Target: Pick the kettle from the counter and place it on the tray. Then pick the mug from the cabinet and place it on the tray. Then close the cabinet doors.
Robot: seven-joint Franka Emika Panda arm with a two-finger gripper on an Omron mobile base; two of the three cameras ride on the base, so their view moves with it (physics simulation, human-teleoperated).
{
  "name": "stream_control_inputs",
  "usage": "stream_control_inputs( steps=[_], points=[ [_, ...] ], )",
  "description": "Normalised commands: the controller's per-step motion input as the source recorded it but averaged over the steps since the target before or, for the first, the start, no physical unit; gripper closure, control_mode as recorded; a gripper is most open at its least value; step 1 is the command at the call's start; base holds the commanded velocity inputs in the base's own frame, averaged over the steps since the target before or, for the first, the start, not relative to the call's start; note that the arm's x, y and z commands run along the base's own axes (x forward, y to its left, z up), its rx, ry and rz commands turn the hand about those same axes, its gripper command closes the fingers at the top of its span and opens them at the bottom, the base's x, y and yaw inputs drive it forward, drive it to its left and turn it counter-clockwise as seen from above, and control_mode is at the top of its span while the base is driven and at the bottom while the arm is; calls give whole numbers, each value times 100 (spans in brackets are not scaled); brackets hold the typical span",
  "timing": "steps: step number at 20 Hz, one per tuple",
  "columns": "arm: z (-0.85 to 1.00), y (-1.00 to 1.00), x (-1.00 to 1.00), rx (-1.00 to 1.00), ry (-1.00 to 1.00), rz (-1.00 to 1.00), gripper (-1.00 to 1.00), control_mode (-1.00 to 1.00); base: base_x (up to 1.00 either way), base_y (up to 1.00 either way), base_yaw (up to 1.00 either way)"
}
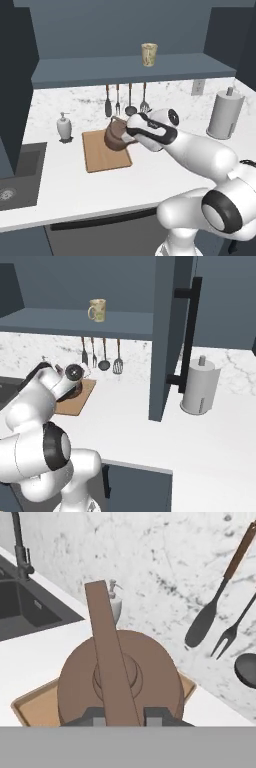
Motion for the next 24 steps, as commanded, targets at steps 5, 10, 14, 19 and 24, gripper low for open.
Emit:
stream_control_inputs(
  steps=[5,10,14,19,24],
  points=[
    [0,52,37,-11,0,0,100,-100,0,0,0],
    [-5,33,44,-15,0,0,100,-100,0,0,0],
    [-8,16,33,-11,0,0,100,-100,0,0,0],
    [-3,6,29,-5,0,0,100,-100,0,0,0],
    [0,0,27,0,0,0,100,-100,0,0,0]
  ],
)
